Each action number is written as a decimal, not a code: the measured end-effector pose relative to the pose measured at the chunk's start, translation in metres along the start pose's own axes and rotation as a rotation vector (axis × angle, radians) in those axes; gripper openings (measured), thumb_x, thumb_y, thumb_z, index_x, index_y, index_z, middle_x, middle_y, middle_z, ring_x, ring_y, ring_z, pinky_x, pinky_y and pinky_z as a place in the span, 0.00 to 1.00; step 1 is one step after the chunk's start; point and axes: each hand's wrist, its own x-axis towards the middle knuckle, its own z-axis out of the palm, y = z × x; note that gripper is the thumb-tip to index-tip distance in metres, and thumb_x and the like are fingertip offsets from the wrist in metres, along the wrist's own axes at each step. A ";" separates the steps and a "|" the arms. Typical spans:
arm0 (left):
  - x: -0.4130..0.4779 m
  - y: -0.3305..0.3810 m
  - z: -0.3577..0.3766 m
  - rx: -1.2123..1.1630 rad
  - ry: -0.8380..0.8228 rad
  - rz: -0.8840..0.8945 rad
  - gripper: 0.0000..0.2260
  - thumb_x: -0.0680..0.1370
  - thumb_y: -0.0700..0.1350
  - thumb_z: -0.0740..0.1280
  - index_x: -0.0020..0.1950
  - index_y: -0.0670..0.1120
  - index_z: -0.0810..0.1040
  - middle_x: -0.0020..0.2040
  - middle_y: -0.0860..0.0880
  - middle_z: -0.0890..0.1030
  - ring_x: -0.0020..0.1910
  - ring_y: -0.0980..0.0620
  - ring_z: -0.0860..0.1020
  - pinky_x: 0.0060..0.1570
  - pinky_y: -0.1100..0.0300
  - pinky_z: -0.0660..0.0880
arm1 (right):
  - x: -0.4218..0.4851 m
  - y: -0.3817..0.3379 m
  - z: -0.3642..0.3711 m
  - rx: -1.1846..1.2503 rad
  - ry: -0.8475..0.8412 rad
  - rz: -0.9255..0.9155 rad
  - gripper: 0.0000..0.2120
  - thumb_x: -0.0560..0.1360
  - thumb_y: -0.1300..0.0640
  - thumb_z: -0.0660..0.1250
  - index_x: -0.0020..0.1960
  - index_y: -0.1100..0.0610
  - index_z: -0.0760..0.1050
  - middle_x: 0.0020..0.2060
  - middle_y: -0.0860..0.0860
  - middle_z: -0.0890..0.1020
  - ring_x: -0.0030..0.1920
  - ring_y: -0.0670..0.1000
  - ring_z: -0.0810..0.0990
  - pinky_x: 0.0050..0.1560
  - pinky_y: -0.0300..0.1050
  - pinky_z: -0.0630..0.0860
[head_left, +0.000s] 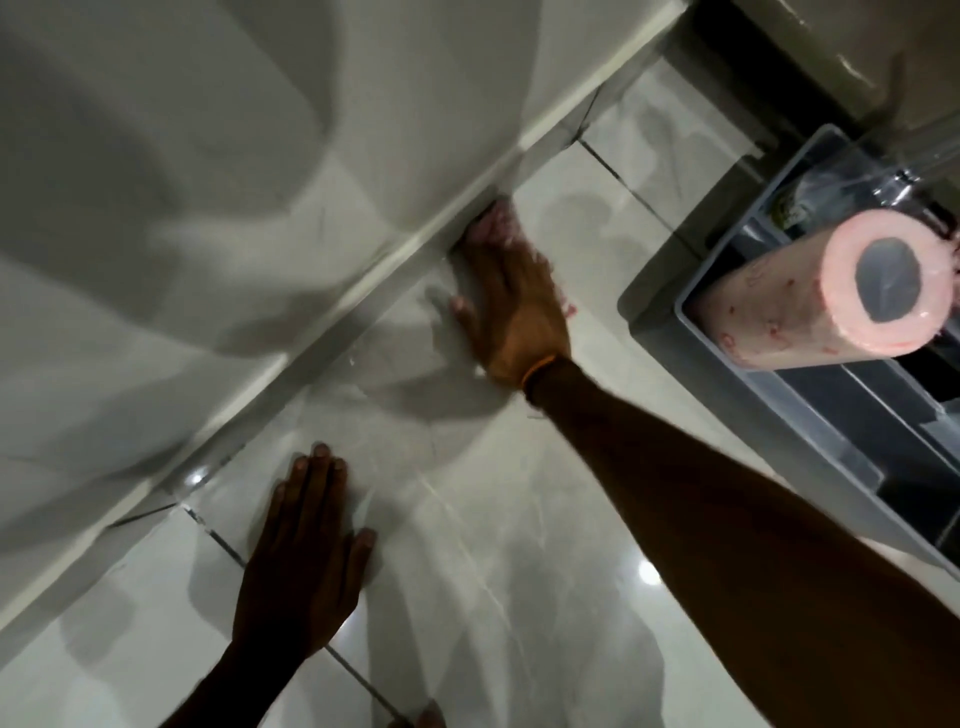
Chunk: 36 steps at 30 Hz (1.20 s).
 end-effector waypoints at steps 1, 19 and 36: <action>0.000 0.000 0.000 0.001 -0.005 -0.007 0.34 0.83 0.56 0.57 0.84 0.38 0.57 0.87 0.39 0.55 0.86 0.40 0.54 0.84 0.43 0.56 | -0.013 -0.001 0.004 0.012 -0.038 -0.042 0.35 0.85 0.35 0.54 0.87 0.52 0.60 0.87 0.59 0.60 0.87 0.63 0.57 0.88 0.63 0.55; 0.000 -0.004 -0.004 0.006 -0.019 -0.009 0.34 0.84 0.57 0.58 0.85 0.40 0.56 0.87 0.40 0.55 0.87 0.42 0.52 0.85 0.45 0.55 | -0.056 -0.011 0.037 -0.088 -0.185 -0.516 0.54 0.75 0.17 0.56 0.89 0.47 0.45 0.89 0.55 0.49 0.89 0.59 0.48 0.89 0.59 0.53; -0.031 -0.020 -0.011 -0.015 -0.028 -0.031 0.36 0.84 0.59 0.59 0.84 0.38 0.55 0.86 0.39 0.56 0.86 0.40 0.55 0.84 0.44 0.58 | -0.078 -0.094 0.048 -0.006 -0.274 -0.099 0.45 0.82 0.27 0.52 0.89 0.49 0.43 0.89 0.55 0.43 0.89 0.61 0.40 0.89 0.64 0.46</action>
